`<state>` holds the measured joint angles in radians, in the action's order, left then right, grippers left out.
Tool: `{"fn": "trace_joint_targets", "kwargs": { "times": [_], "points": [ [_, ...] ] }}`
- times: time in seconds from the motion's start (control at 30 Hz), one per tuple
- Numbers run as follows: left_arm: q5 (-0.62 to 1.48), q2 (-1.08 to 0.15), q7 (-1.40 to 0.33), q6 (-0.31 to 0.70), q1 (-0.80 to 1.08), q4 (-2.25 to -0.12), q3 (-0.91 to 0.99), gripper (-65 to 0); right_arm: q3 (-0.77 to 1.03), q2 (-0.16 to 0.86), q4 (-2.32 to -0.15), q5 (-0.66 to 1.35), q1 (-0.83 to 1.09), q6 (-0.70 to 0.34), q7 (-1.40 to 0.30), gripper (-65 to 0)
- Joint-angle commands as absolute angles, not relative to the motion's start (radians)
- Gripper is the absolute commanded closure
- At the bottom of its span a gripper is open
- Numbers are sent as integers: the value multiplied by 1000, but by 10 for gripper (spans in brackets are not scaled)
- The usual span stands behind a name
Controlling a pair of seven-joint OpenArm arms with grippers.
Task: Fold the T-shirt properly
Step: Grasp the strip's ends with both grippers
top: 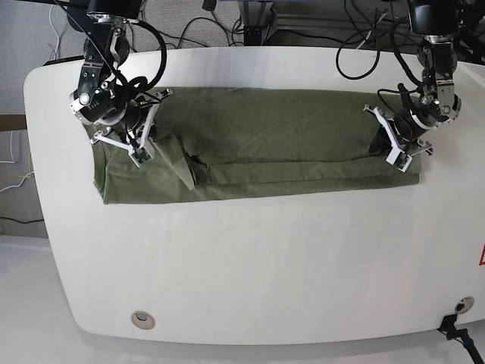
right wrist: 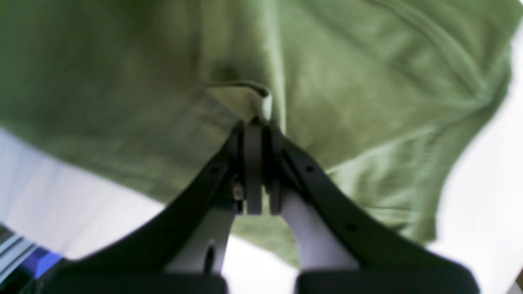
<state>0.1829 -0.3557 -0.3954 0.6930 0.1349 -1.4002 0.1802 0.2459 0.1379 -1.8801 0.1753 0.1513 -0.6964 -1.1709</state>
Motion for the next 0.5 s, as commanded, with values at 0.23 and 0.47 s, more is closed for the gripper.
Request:
{"fn": "trace_joint_targets", "kwargs": {
  "times": [0.23,0.47],
  "points": [
    [196,-374,-378,691,125,-1379,185,0,228,321,-1897,392,216,-698,-1161,0],
    [196,-375,-378,691,125,-1379,185,0,171,401,-1897,463,225,-698,-1161,-224]
  ]
}}
